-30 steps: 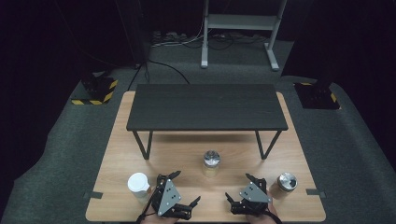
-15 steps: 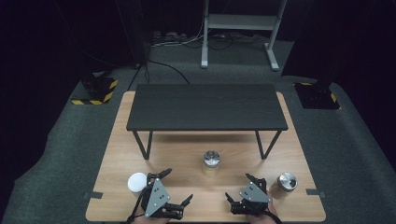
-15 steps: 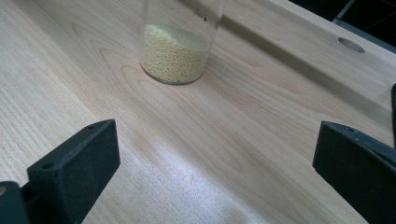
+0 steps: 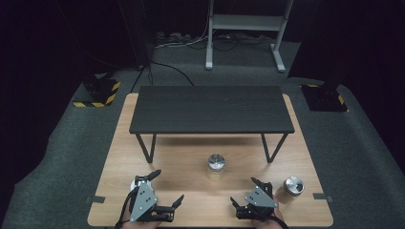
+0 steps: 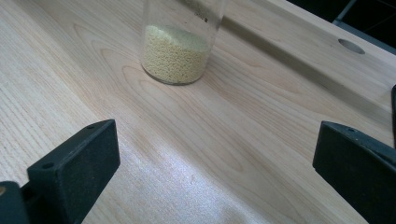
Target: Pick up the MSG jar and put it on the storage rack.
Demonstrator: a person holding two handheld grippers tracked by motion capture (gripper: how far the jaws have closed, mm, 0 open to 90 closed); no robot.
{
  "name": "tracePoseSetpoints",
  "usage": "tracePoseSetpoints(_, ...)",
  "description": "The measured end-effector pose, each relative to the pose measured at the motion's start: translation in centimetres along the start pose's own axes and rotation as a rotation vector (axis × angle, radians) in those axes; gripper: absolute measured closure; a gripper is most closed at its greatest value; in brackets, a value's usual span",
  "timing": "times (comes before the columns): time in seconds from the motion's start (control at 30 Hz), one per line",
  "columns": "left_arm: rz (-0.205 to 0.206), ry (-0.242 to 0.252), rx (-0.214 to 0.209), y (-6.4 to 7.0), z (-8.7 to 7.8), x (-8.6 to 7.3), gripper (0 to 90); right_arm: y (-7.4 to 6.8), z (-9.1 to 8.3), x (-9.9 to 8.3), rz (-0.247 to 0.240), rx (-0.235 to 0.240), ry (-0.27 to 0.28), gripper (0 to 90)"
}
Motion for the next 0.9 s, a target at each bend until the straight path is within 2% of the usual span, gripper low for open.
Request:
tracePoseSetpoints(0.1,0.0,0.008,0.007,-0.5,-0.6,0.0,0.3,0.0,0.0,0.0,0.001,0.0,0.0,0.1)
tracePoseSetpoints(0.53,-0.003,0.015,0.094,-3.0,-3.3,-0.4,0.3,0.0,0.0,0.0,0.001,0.001,0.003,0.1)
tracePoseSetpoints(0.9,-0.019,-0.001,0.139,-4.1,-4.7,-1.4,0.3,0.0,0.0,0.0,0.001,0.001,0.002,0.1)
Point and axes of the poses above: each handheld gripper's, and its own axes: z roughly forward along the jaws, x roughly out of its top, y roughly to its right, the point moved 4 cm from there along z, roughly forward along the jaws, and after that the axes turned 14 degrees about y, right-handed, at the moved point
